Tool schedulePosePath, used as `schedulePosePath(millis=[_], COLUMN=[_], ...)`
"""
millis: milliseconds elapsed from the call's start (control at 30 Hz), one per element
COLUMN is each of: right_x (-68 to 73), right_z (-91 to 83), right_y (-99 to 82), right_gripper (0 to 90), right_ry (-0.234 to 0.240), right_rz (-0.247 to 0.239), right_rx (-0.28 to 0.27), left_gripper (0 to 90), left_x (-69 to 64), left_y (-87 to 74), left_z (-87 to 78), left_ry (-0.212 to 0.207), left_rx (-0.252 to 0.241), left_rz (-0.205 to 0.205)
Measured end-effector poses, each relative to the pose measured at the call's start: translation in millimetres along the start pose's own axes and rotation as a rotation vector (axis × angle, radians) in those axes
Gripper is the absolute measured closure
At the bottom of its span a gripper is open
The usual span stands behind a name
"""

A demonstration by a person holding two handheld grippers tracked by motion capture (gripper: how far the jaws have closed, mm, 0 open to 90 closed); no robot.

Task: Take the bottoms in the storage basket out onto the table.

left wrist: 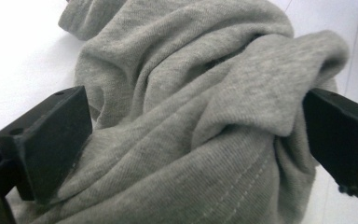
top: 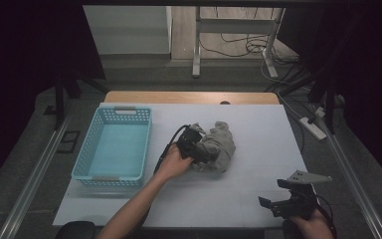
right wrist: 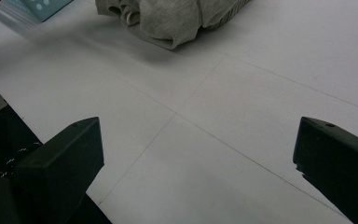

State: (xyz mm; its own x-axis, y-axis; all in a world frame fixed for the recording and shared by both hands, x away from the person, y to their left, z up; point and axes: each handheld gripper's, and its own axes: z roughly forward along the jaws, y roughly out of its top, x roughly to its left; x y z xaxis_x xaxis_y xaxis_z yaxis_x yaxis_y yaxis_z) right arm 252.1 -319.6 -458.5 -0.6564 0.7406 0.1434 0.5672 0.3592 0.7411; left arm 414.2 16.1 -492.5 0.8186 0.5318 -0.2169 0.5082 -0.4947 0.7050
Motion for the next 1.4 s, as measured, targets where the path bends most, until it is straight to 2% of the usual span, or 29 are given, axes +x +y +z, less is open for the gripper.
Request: schedulePosePath(millis=[233, 467, 633, 767, 967, 1267, 1400], right_x=[0.0, 0.0, 0.0, 0.3, 0.1, 0.3, 0.4], right_z=[0.1, 0.1, 0.0, 0.2, -0.3, -0.8, -1.2], right_y=[0.0, 0.0, 0.0, 0.1, 0.0, -0.1, -0.3], right_gripper=[1.9, 2.0, 2.0, 2.0, 2.0, 2.0, 2.0], right_ry=[0.001, 0.002, 0.003, 0.002, 0.003, 0.005, 0.006], right_rz=[0.000, -0.001, -0.002, -0.003, -0.003, -0.006, -0.005], right_rx=[0.000, 0.001, 0.001, 0.002, -0.002, -0.006, -0.009], left_gripper=[0.0, 0.0, 0.0, 0.0, 0.6, 0.6, 0.6], left_x=[-0.6, -0.5, -4.5, -5.4, -5.6, -9.8, -10.4], left_y=[1.9, 5.6, 6.9, 3.4, 0.9, -1.8, -2.3], left_z=[-6.1, -7.9, -11.2, -13.6, -22.5, -26.6, -29.1], left_ry=[-0.016, -0.106, -0.107, -0.126, -0.134, -0.107, -0.105], left_rx=[-0.012, -0.016, 0.004, -0.016, -0.047, -0.052, -0.058], left_rz=[-0.011, -0.022, -0.007, -0.029, -0.031, 0.002, -0.005])
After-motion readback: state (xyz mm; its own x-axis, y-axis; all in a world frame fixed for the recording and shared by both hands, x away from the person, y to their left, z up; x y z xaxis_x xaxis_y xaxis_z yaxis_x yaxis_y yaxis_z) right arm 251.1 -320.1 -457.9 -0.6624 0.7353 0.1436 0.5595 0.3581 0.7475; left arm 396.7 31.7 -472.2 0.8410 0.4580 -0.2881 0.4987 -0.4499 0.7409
